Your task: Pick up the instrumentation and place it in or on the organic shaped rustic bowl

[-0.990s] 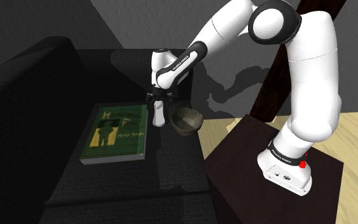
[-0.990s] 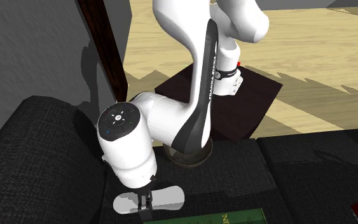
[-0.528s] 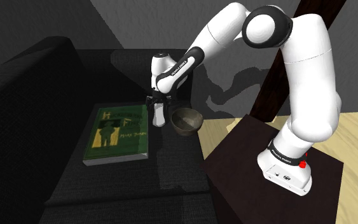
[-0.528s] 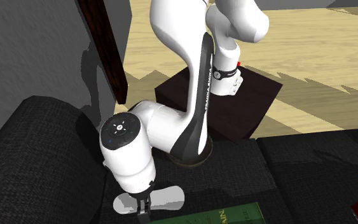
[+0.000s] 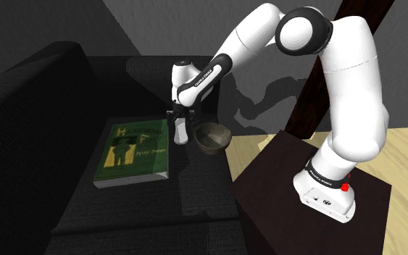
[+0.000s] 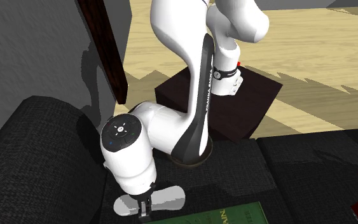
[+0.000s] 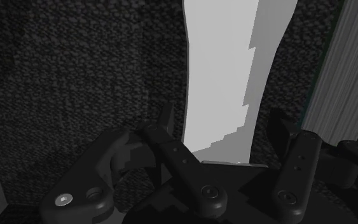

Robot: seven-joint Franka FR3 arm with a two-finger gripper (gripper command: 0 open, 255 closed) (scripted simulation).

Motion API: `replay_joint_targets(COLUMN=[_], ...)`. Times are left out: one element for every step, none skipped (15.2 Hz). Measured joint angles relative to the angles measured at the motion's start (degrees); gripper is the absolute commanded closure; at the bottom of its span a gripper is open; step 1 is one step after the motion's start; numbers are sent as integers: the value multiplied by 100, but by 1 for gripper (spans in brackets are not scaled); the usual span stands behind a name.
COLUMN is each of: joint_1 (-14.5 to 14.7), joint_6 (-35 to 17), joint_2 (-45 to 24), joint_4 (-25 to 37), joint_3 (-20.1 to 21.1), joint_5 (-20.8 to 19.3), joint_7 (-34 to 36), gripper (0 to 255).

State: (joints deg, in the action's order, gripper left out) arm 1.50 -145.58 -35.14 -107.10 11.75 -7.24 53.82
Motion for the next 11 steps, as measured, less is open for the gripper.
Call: replay_joint_targets(joint_1=[6,6,7,8,8,10,1,-11,-20,-24,-34], joint_6=[-1,4,13,16,14,12,8,26,63,104,158], joint_2=[13,18,20,20,21,21,20,34,58,108,166], joint_4=[-7,-13,-6,-6,-9,-8,-10,-25,-35,-57,-67], joint_3=[5,6,7,6,5,4,9,17,25,36,50], joint_5=[-2,-3,-4,-5,-4,-6,0,11,22,35,49], joint_7=[0,-2,-5,-3,0,1,-13,-23,-30,-30,-38], gripper=[255,255,255,255,255,255,255,255,255,255,255])
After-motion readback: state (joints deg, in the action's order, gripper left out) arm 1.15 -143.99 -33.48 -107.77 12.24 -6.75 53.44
